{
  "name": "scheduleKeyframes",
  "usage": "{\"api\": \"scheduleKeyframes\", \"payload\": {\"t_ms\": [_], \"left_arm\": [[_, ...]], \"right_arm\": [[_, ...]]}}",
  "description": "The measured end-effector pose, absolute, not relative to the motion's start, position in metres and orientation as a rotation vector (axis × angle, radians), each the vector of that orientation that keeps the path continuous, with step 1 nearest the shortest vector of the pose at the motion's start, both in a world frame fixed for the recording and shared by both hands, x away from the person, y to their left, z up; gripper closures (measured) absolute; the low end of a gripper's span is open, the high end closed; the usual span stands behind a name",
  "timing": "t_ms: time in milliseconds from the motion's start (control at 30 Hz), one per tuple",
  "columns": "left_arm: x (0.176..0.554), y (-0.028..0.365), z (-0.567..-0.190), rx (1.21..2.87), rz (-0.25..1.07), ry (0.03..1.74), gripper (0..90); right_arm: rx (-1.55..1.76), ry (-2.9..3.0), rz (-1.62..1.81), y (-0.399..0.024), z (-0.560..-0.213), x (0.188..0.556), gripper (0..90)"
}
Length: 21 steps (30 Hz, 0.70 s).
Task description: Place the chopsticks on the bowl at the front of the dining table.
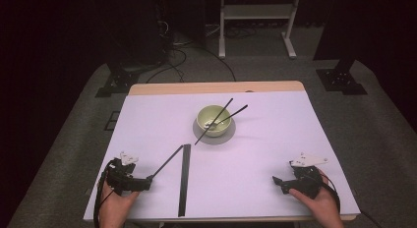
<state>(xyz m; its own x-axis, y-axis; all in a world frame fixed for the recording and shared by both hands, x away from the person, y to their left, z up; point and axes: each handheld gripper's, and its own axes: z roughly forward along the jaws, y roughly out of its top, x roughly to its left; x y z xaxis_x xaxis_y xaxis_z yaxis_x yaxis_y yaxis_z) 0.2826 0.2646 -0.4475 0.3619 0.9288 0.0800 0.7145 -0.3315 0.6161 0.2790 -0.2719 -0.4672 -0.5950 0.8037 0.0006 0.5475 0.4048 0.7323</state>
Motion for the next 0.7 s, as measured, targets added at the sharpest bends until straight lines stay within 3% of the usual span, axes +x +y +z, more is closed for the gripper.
{"api": "scheduleKeyframes", "payload": {"t_ms": [700], "left_arm": [[0.2918, 0.2717, -0.4449, 2.136, 0.595, 1.428, 1.3]], "right_arm": [[1.164, 2.315, 1.008, -0.272, -0.4672, 0.2789, 11.1]]}}
